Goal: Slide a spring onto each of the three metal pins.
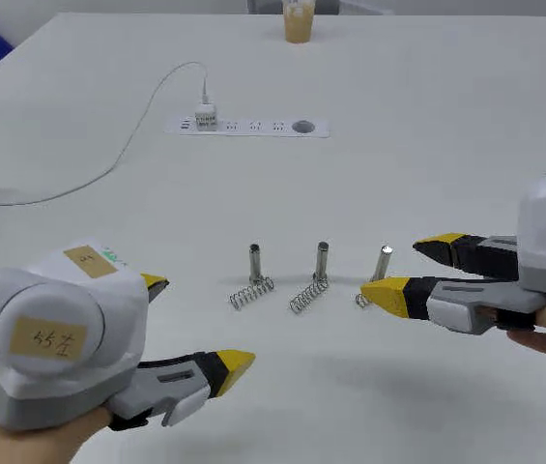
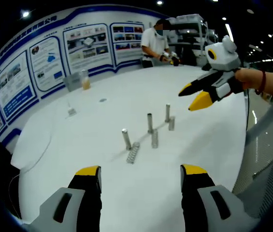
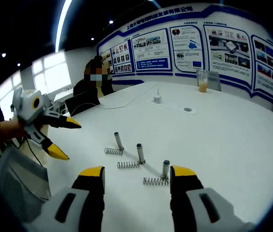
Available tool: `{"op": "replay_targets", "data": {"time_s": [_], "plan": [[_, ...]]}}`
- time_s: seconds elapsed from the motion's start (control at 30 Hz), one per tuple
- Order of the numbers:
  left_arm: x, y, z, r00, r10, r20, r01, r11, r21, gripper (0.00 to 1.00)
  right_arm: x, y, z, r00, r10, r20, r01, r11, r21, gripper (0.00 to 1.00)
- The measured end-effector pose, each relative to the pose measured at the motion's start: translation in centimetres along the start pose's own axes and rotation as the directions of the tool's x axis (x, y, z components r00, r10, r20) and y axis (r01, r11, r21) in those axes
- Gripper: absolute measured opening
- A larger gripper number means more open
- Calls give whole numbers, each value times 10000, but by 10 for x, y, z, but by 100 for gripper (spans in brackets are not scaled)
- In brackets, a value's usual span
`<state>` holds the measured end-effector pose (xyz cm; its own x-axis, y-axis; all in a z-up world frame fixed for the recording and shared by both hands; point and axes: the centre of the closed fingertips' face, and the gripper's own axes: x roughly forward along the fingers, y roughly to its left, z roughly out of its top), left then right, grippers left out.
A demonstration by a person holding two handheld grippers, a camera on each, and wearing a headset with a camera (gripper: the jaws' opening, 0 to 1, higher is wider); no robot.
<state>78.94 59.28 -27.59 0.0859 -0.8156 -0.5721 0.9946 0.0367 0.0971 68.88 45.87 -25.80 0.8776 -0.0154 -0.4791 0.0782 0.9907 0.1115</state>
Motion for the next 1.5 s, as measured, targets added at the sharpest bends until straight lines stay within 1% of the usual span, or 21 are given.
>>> {"op": "replay_targets", "data": {"time_s": [0.13,0.17,0.23,0.33,0.4,0.47,0.53,0.6,0.77,0.93,1.0,1.07,1.23,1.33,1.43,1.47,1.5], "plan": [[7,5,-1,10000,-52,40,52,10000,53,65,-4,4,-5,9999,95,38,-94,9999,-105,60],[10,6,0,9997,-108,204,108,9999,2,65,-5,6,-6,9998,169,117,-169,9998,-46,61],[13,7,1,9993,-202,330,204,9998,-36,64,-6,8,-9,9995,257,158,-257,9997,15,62],[21,10,-1,9993,-291,249,287,9995,166,60,-9,15,-14,9990,391,230,-389,9992,-67,66],[24,11,-1,9992,-341,193,335,9991,270,59,-10,18,-17,9988,422,254,-421,9991,-62,70],[29,12,-1,9988,-462,156,458,9986,283,58,-10,19,-21,9986,452,282,-452,9990,-29,72],[33,13,-2,9983,-559,189,552,9980,315,56,-11,22,-24,9981,524,310,-525,9986,46,73],[38,15,-4,9978,-656,104,651,9968,463,53,-13,25,-24,9977,559,380,-561,9984,64,75],[46,19,-5,9968,-795,123,790,9961,406,46,-17,28,-25,9966,619,550,-627,9979,139,76],[56,18,-10,9942,-1078,6,1077,9933,412,38,-20,32,-30,9971,598,478,-603,9981,98,77],[61,17,-13,9927,-1202,-100,1206,9917,442,36,-21,30,-34,9979,548,336,-550,9985,49,77],[66,19,-16,9918,-1253,-238,1264,9905,537,35,-21,29,-36,9984,482,289,-483,9988,6,77],[75,19,-16,9893,-1430,-292,1446,9875,627,31,-24,25,-41,9991,309,274,-318,9990,314,77],[81,18,-18,9870,-1557,-393,1583,9844,766,29,-25,21,-43,9996,106,253,-117,9990,439,76],[84,18,-19,9846,-1692,-444,1722,9822,756,27,-27,15,-43,9995,-87,290,69,9980,624,76],[85,18,-20,9836,-1735,-495,1768,9816,727,26,-27,14,-43,9994,-132,328,109,9975,704,75],[87,18,-22,9823,-1758,-652,1798,9818,610,26,-28,12,-43,9991,-198,378,165,9962,849,75]]}}
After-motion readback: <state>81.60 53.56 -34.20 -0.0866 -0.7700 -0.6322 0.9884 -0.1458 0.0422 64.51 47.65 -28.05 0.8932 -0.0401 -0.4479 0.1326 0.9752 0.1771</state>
